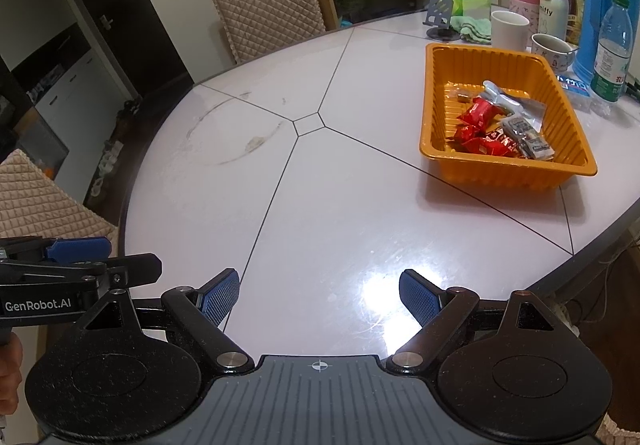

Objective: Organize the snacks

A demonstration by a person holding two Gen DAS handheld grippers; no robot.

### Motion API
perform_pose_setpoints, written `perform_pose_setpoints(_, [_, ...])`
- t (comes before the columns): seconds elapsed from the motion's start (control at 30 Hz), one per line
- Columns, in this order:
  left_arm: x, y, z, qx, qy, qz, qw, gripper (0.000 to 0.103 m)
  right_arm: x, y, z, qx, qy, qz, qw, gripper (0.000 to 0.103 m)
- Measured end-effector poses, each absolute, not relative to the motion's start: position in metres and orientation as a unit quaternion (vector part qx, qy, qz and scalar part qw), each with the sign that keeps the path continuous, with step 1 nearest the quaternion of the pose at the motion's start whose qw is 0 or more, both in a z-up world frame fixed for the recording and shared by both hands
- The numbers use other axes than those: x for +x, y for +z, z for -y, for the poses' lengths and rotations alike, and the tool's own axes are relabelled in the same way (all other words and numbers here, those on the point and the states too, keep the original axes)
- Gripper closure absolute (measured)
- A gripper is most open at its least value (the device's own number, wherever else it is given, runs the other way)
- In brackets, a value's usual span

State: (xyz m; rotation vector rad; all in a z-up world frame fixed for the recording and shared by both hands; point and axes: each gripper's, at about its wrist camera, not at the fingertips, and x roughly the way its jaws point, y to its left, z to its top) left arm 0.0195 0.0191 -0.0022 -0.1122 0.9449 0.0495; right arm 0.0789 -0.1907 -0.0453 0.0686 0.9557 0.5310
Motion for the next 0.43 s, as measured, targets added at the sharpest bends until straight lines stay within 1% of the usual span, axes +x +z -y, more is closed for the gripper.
perform_pose_setpoints(0.43, [0.040,-0.007,-0.008,-0.060,0.026,-0.459,0.886,0.031,0.094,-0.048,0.201,0.031,0.255,-0.460,0.850,0.016])
